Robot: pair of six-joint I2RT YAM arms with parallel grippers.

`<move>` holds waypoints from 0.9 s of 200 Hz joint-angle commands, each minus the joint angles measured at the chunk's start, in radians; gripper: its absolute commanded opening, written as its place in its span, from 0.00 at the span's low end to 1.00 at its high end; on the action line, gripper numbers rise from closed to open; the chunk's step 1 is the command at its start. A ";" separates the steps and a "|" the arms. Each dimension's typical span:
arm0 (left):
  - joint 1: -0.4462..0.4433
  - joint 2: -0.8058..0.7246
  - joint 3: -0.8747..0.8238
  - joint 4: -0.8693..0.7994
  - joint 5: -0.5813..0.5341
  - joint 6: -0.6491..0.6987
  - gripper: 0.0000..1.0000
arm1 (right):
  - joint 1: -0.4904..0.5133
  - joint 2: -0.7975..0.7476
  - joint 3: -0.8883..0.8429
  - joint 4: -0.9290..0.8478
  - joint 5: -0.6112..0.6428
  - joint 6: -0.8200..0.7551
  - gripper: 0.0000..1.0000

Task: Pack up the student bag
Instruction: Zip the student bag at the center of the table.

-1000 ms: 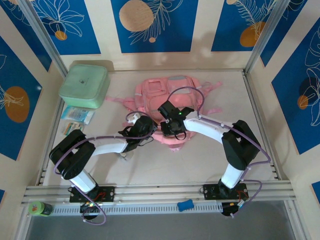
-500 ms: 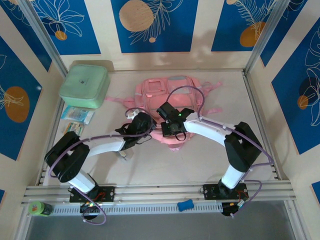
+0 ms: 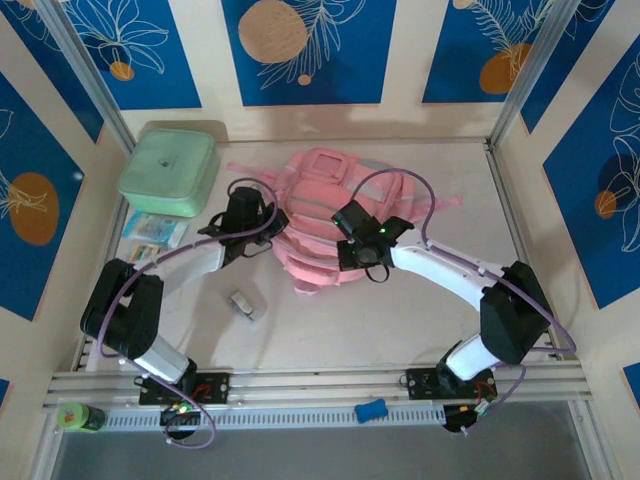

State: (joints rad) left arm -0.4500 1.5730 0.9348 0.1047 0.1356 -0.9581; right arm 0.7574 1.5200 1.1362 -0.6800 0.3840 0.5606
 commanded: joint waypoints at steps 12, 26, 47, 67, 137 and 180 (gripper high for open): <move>0.053 -0.003 0.063 0.040 0.069 0.095 0.19 | 0.056 0.060 0.092 -0.024 -0.122 0.051 0.00; 0.054 -0.042 0.032 0.014 0.075 0.074 0.31 | 0.056 0.065 0.095 -0.021 -0.105 0.056 0.00; 0.034 -0.106 -0.066 0.097 0.119 -0.034 0.40 | 0.054 0.057 0.066 0.007 -0.117 0.052 0.00; -0.043 -0.160 -0.125 0.061 0.031 -0.090 0.47 | 0.054 0.057 0.053 0.013 -0.116 0.063 0.00; -0.246 -0.131 -0.213 0.180 -0.211 -0.350 0.53 | 0.065 0.058 0.026 0.037 -0.101 0.084 0.00; -0.289 -0.041 -0.140 0.167 -0.248 -0.383 0.44 | 0.082 0.088 0.046 0.043 -0.078 0.084 0.00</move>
State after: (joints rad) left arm -0.7174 1.4910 0.7364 0.2703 -0.0566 -1.3014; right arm 0.8230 1.5917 1.1748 -0.6437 0.2916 0.6323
